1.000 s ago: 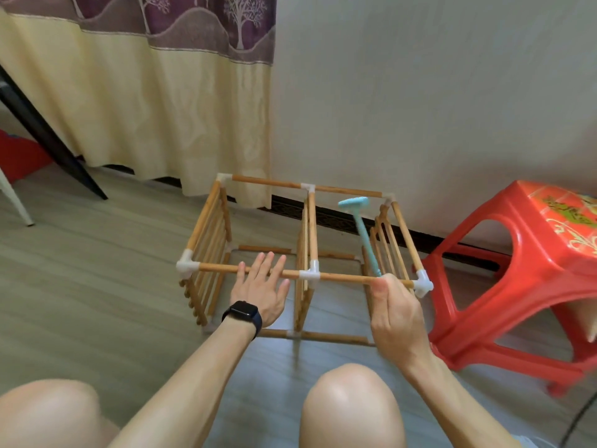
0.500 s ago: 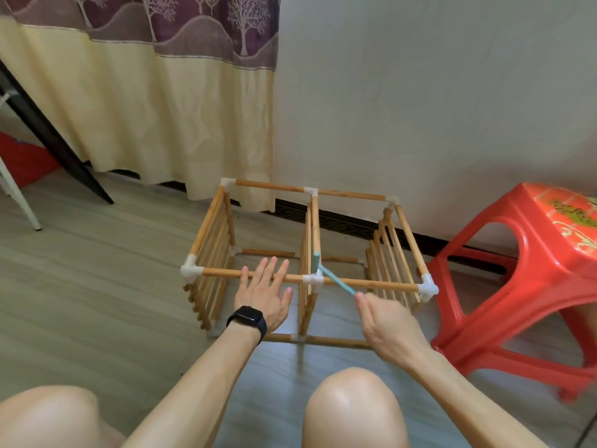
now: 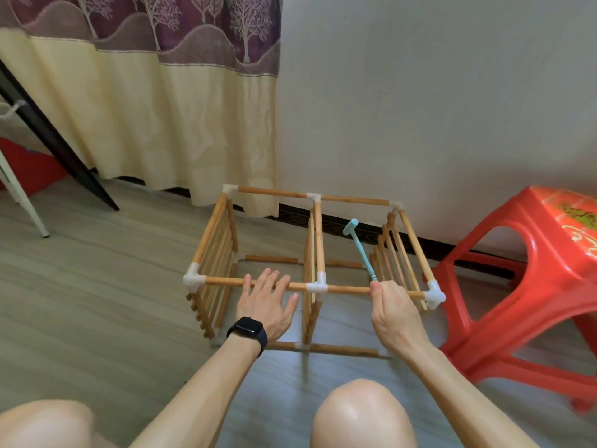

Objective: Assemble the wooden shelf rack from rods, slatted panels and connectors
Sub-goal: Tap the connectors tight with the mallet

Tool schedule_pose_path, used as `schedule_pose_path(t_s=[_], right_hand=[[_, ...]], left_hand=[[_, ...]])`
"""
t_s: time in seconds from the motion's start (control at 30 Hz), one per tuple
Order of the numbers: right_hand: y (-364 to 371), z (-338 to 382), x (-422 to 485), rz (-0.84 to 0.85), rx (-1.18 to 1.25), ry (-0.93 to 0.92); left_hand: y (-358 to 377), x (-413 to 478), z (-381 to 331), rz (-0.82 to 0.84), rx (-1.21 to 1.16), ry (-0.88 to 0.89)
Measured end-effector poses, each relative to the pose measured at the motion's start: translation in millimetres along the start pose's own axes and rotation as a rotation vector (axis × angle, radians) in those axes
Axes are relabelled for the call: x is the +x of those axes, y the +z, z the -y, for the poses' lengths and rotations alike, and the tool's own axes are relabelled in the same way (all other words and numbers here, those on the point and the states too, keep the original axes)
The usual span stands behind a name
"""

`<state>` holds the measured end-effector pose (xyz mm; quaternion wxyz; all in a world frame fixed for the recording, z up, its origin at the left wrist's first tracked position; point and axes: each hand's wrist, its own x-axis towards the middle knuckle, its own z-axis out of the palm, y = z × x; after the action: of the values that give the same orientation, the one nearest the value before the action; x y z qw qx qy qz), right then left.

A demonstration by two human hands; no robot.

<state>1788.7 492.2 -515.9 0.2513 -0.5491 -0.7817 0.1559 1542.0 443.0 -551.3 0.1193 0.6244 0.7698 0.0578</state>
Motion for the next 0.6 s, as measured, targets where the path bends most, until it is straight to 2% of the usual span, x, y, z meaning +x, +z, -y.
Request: schedule_pose_path(t_s=[0.1,0.27,0.33,0.43,0.6], right_hand=[[18.1,-10.0,7.4,0.052,-0.117,-0.023],[24.3,-1.7,8.5,0.041,-0.064,0.087],[26.0,-1.8,10.6,0.002,-0.101,0.093],[31.6,2.8,12.1,0.044,-0.166,0.080],[25.3,-18.2,13.4,0.080,-0.258,0.094]], left_hand=[[-1.1,-2.8,-2.0,-0.016,-0.042,0.003],[5.1,-16.4,-13.6,-0.230,-0.095,0.047],[15.2,-21.7,-22.9,-0.233,-0.112,0.081],[29.9,-28.3,-52.2,-0.314,-0.116,0.092],[39.1,-23.5,-99.7,-0.318,-0.150,0.072]])
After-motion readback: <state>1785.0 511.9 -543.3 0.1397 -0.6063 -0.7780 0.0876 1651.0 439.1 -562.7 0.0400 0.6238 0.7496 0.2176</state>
